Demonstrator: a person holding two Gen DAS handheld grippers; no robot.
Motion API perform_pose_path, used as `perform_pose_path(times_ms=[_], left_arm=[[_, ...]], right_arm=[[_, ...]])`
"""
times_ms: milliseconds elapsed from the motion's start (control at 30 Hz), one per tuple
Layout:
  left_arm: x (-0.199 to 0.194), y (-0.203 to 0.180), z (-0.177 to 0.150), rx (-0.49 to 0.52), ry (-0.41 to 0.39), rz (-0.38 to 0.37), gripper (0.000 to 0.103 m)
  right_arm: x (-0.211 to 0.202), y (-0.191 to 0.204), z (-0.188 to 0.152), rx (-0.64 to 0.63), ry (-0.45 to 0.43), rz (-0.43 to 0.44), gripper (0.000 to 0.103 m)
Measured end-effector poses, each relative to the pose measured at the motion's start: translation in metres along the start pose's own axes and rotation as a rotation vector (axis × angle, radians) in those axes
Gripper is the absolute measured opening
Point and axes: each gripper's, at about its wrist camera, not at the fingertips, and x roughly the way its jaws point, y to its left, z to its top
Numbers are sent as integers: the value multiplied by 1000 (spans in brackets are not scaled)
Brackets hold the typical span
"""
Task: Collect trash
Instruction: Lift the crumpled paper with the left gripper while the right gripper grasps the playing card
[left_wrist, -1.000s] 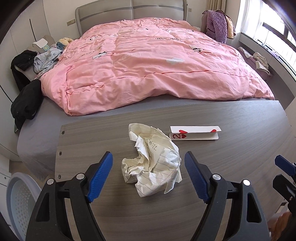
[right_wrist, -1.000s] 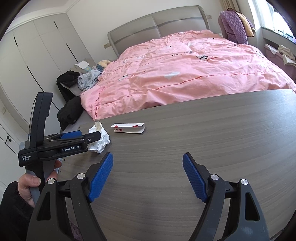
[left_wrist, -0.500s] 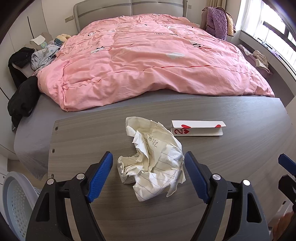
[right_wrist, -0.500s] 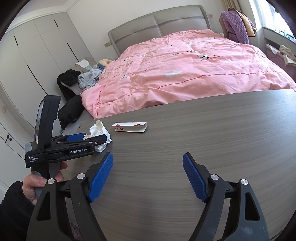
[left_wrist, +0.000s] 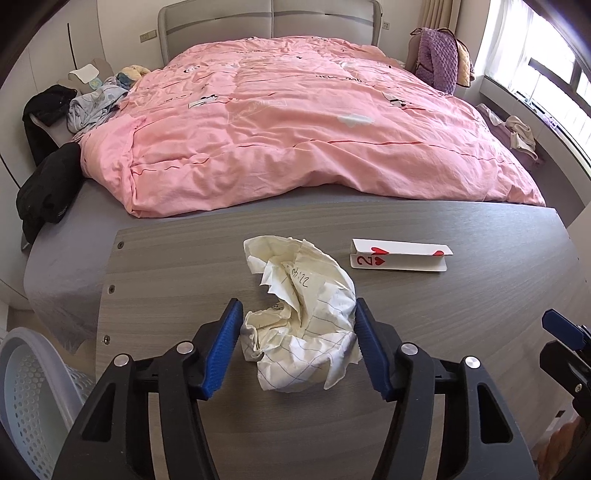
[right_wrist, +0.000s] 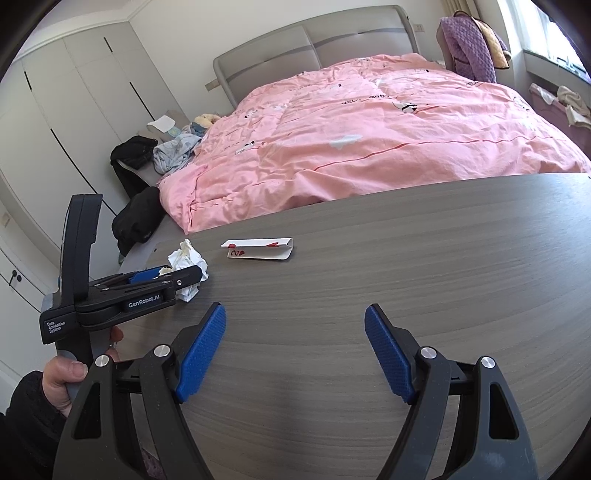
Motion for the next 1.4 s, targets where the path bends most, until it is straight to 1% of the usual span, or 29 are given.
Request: perform_pose_path(times_ms=[200, 233, 267, 333, 400, 467, 533, 667, 867, 967, 1133, 1400], left_arm=[[-26, 17, -10, -37, -67, 40, 59], [-32, 20, -12, -40, -81, 51, 59], [-38, 24, -13, -43, -99, 63, 59], [-50, 30, -16, -48, -129, 81, 59], [-62, 37, -18, -55, -157, 96, 59], [-73, 44, -21, -63, -181, 107, 59], [-82, 51, -24, -72, -202, 116, 59], [-95, 64, -29, -87, -232, 127, 59], [-102, 84, -35, -115, -243, 129, 59], [-103, 94, -37, -130, -243, 128, 59], [-104, 106, -40, -148, -242, 125, 59], [-106, 113, -43, -170, -243, 127, 59]], right_arm=[[15, 15, 5, -5, -2, -21, 76], [18, 19, 7, -8, -4, -26, 78], [21, 23, 8, -8, -9, -30, 82], [27, 32, 11, -10, -22, -36, 85], [35, 41, 15, -16, -28, -46, 86], [44, 50, 18, -17, -31, -58, 90], [53, 57, 21, -10, -28, -73, 93], [71, 66, 27, 12, -25, -127, 95], [96, 71, 34, 54, -10, -228, 97], [107, 73, 37, 69, 5, -256, 97], [118, 79, 40, 51, 20, -303, 97], [135, 81, 45, 39, 54, -390, 96]])
